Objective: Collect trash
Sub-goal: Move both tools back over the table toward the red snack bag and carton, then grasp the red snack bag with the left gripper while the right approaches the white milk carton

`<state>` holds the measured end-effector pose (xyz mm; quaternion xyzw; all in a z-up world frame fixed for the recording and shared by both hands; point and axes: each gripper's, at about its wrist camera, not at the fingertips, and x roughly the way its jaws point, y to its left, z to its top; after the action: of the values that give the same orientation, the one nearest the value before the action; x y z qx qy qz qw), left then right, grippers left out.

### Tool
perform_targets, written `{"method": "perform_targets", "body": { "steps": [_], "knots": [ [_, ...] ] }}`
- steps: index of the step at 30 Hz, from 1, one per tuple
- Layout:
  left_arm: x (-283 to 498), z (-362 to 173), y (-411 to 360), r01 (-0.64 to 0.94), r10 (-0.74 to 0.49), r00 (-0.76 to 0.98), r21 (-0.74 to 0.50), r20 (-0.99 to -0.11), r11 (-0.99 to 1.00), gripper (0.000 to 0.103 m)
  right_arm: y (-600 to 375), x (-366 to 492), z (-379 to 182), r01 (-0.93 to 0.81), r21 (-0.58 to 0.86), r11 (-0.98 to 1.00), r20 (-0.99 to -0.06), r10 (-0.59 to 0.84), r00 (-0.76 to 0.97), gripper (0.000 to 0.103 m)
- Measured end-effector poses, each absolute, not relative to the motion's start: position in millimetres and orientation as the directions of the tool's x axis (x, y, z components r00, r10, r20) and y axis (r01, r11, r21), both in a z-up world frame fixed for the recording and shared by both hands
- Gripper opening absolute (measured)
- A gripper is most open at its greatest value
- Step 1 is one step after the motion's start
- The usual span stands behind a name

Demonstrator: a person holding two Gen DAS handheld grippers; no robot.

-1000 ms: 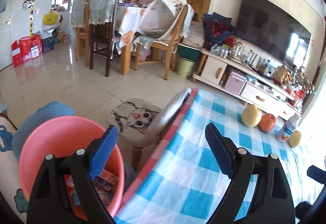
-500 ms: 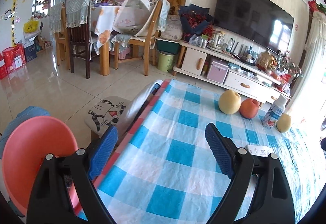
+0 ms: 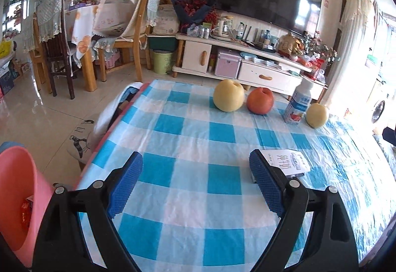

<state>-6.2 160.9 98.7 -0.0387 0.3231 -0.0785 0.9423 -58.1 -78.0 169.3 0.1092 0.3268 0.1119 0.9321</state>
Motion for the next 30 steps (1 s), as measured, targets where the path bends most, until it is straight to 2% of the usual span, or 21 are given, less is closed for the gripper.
{"method": "perform_targets", "body": {
  "steps": [8, 12, 18, 24, 30],
  "knots": [
    [-10.2, 76.6, 96.8, 0.291, -0.337, 0.666, -0.184, -0.666, 0.939, 0.088, -111.4, -49.8, 162.3, -0.056, 0.315, 0.948, -0.602, 0.245, 0.760, 0.093],
    [-18.4, 63.8, 56.4, 0.377, -0.383, 0.612, -0.171, -0.692, 0.910, 0.088, -117.4, -45.2, 157.3, -0.047, 0.327, 0.944, -0.619, 0.252, 0.744, 0.093],
    [-21.0, 51.3, 13.2, 0.484, -0.340, 0.595, -0.014, -0.728, 0.875, 0.088, -117.6, -40.4, 150.4, -0.056, 0.308, 0.950, -0.644, 0.251, 0.723, 0.093],
    [6.0, 36.1, 4.3, 0.521, -0.314, 0.549, 0.023, -0.775, 0.853, 0.088, -125.5, -35.5, 143.5, -0.046, 0.309, 0.950, -0.661, 0.249, 0.708, 0.093],
    [17.3, 20.5, -1.6, 0.539, -0.325, 0.489, -0.012, -0.809, 0.842, 0.088, -130.3, -28.8, 138.9, -0.039, 0.313, 0.949, -0.675, 0.251, 0.693, 0.093]
  ]
}}
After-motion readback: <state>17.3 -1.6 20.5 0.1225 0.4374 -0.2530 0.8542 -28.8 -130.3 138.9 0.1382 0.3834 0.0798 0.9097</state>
